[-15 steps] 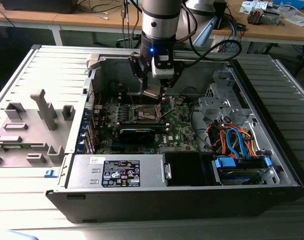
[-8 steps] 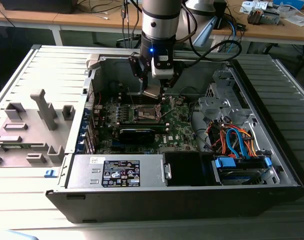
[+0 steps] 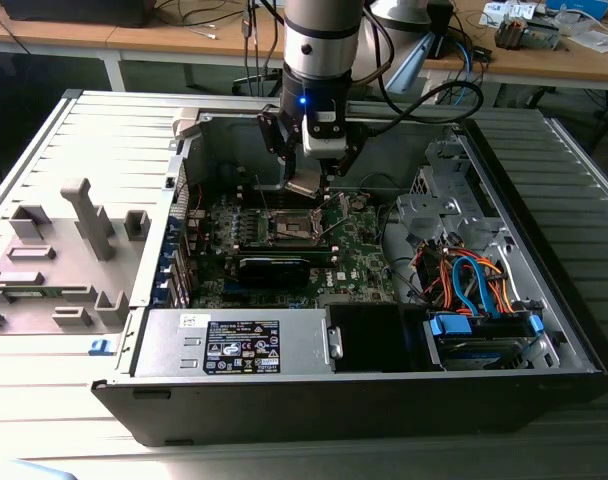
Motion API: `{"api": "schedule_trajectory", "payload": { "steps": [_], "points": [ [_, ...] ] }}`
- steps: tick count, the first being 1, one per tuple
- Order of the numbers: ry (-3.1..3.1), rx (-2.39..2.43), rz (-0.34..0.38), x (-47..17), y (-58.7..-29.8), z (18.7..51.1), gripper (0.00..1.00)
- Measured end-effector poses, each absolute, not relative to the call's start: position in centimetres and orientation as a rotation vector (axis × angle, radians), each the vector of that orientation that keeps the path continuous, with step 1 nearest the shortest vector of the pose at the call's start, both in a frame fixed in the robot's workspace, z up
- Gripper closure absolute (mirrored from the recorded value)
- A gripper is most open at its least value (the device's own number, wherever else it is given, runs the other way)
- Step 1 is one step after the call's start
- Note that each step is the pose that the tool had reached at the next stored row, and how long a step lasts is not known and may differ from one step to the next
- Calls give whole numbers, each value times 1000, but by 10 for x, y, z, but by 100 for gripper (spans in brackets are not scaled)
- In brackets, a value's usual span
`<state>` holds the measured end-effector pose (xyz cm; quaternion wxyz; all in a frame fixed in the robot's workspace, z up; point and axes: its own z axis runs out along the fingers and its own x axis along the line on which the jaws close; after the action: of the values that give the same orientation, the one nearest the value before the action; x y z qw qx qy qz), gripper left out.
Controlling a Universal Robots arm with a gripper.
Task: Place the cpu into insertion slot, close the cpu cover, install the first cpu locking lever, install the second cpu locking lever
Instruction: 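Place the cpu into insertion slot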
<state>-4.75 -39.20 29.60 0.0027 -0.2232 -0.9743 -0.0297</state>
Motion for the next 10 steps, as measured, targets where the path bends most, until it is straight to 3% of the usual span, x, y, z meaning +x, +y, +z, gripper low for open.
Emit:
{"api": "schedule_trajectory", "payload": {
  "steps": [10],
  "points": [
    [-3053, -715, -93, -47, -392, 296, 45]
  ]
}}
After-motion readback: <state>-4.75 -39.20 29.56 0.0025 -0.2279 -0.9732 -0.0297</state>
